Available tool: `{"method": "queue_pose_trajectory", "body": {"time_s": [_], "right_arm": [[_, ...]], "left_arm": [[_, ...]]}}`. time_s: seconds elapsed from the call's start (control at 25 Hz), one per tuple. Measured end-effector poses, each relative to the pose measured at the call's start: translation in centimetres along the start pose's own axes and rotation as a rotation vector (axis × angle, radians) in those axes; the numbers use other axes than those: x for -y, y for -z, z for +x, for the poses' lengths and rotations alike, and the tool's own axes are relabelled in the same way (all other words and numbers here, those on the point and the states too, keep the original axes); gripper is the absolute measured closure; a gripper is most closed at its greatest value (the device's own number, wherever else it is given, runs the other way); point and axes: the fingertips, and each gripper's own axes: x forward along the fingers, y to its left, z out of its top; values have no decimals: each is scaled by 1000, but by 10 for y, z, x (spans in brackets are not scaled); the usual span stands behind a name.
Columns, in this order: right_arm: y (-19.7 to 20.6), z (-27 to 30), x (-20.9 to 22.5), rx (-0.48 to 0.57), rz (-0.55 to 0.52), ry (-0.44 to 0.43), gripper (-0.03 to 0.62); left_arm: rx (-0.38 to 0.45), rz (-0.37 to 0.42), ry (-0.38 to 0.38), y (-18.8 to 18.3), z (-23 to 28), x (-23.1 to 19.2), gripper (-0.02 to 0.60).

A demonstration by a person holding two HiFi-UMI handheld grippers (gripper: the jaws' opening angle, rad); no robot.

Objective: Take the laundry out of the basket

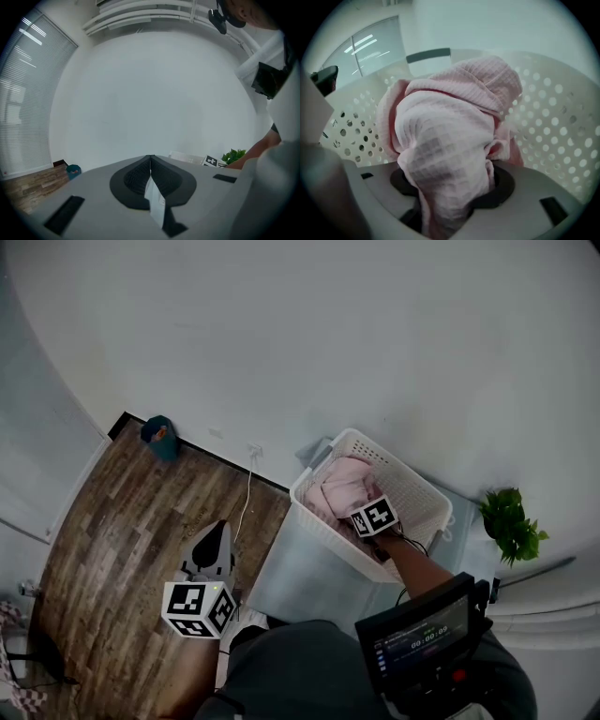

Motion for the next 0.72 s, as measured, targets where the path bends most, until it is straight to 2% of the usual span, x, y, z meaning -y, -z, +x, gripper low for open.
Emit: {"method": "queue_pose_trajectory", "body": {"time_s": [0.36, 0.72], "right_arm": [[-54, -77, 0, 282, 53, 4, 299], [-104, -194, -3, 584, 130, 0, 299]], "left_arm": [[34, 16, 72, -12, 5, 27, 571], [58, 49, 160, -32, 21, 65, 571]]}}
